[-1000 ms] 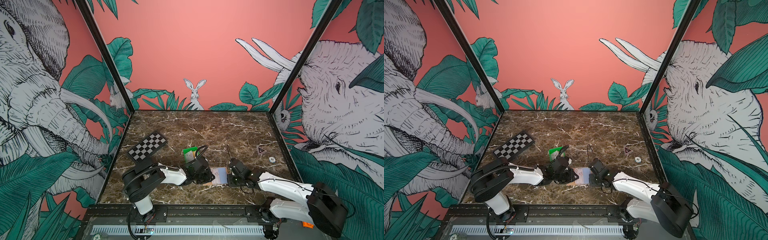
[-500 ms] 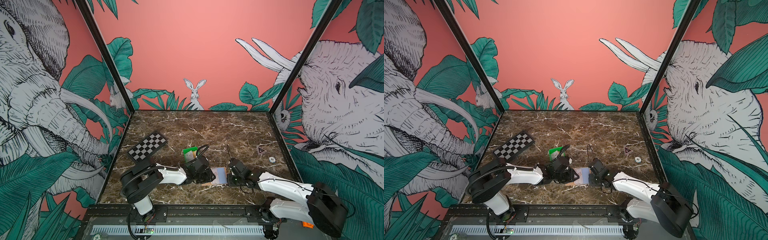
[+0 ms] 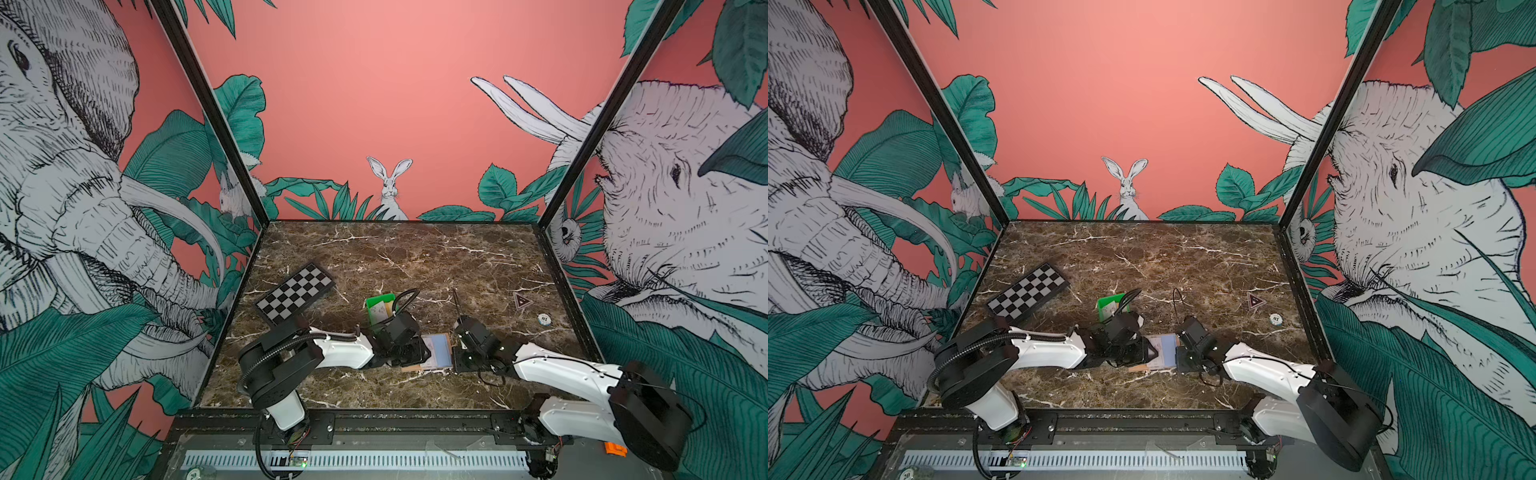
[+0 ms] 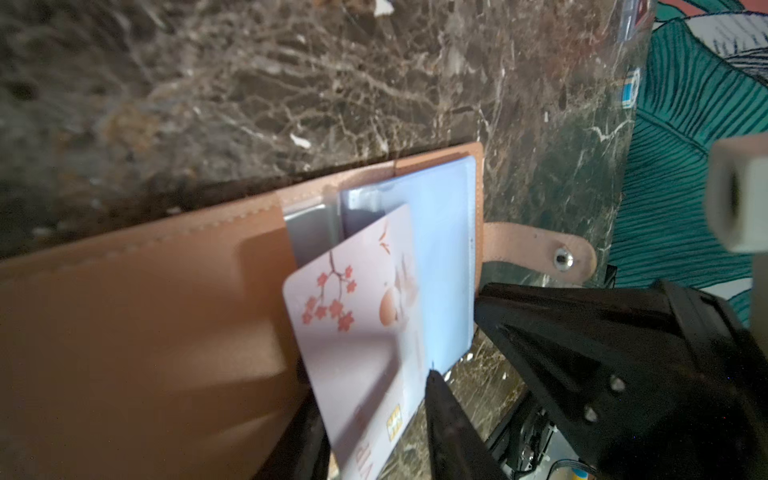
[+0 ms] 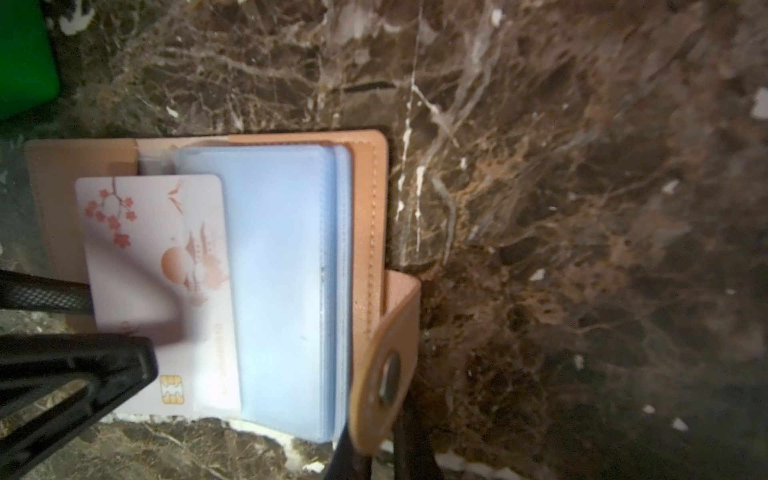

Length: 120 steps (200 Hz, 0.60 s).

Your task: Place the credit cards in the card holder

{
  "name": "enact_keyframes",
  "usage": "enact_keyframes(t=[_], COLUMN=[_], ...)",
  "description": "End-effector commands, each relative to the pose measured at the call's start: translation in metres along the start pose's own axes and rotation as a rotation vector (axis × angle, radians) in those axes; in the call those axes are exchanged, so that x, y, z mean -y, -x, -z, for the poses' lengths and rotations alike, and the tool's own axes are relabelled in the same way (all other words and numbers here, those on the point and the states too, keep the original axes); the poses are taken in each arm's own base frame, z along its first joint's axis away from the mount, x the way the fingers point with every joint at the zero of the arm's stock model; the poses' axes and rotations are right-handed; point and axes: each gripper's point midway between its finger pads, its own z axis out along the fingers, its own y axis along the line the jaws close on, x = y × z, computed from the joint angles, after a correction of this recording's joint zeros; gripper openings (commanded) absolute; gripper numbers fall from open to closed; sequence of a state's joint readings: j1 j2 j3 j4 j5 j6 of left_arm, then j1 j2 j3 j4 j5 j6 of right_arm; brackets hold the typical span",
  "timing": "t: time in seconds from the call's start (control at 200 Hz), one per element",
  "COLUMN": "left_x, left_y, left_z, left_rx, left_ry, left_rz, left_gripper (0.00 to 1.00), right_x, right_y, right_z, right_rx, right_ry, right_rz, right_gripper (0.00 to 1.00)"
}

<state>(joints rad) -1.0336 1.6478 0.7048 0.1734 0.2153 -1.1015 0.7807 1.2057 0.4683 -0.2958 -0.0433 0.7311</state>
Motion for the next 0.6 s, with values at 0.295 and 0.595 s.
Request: enact_keyframes(t=[0.295, 0.595], left_x=[-0.014, -0.013], left_y=[0.003, 0.009], left_z=[0.008, 0.005], left_rx=[0.022, 0.032], left_ry=[0.072, 0.074], left_rz=[-0.009, -0.009], left_gripper=[0.33, 0.34], right_x=[0.009, 0.010], right_y=[-0.013, -0.014], right_z=[-0.006, -0.006], right_rx=[-0.048, -0.053], right_ry=[-0.032, -0.035], right_rz=[0.005, 0.006], right_gripper=[0.12, 0.11])
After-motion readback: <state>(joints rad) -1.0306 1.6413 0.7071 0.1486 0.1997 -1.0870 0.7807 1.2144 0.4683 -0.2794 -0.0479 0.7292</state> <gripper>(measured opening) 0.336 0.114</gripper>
